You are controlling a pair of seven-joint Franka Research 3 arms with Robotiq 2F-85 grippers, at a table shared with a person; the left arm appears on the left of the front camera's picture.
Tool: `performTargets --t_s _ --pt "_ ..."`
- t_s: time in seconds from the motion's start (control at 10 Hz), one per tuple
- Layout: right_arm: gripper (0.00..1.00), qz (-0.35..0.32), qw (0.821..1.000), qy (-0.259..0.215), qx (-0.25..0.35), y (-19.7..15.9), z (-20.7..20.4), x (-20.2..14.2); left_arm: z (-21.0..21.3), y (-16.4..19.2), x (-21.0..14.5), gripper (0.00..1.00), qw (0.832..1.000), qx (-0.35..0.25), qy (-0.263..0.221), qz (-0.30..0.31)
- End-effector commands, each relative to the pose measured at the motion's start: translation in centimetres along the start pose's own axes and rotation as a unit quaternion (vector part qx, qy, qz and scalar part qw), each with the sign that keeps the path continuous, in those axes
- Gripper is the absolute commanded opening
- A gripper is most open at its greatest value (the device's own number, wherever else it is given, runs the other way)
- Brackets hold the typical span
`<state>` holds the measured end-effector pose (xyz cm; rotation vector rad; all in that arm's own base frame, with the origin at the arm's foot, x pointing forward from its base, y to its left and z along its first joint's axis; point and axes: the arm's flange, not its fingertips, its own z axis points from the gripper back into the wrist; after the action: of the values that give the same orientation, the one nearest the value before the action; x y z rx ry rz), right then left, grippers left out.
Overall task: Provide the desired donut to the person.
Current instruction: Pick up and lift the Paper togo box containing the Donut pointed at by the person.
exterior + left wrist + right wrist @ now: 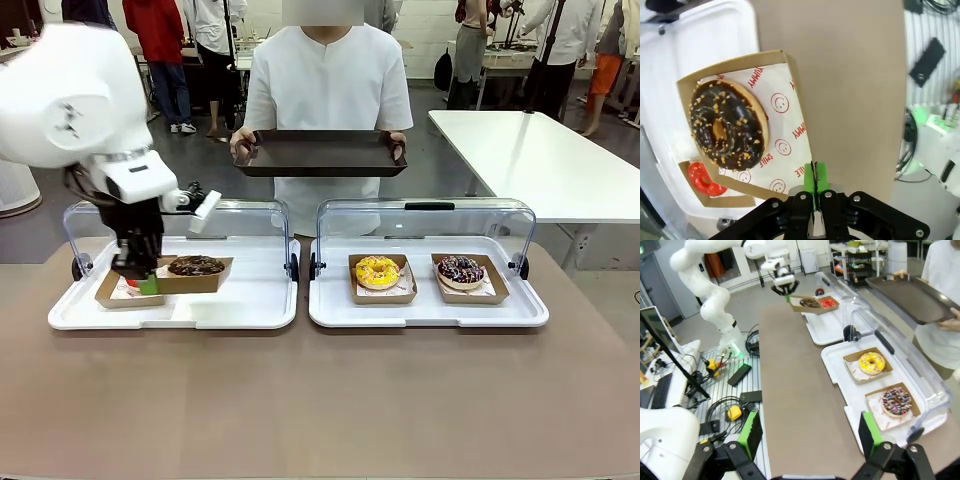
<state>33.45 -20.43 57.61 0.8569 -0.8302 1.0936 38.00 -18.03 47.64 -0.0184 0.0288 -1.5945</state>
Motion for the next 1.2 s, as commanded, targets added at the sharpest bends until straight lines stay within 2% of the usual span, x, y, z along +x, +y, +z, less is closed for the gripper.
performTargets --t_s 0.0,0.3,0.6,0.9,1.1 --pt "1.00 0.004 1.000 -0.005 0.001 0.1 0.0 0.0 3.5 -2.7 -0.4 0.00 1.000 0.004 -0.005 -0.018" --pt "1.00 0.004 1.000 -0.005 0.001 0.1 0.0 0.0 9.1 -4.5 0.6 0.00 0.999 0.041 0.001 -0.011" --pt "1.00 0.004 1.000 -0.005 0.001 0.1 0.0 0.0 13.8 -2.9 1.5 0.00 0.999 0.044 -0.005 0.002" --pt "1.00 0.004 1.000 -0.005 0.001 0.1 0.0 0.0 15.5 -1.1 1.4 0.00 0.999 0.030 -0.028 0.006" --pt "1.00 0.004 1.000 -0.005 0.001 0.1 0.0 0.0 15.0 -1.5 1.3 0.00 0.999 0.046 -0.020 0.000"
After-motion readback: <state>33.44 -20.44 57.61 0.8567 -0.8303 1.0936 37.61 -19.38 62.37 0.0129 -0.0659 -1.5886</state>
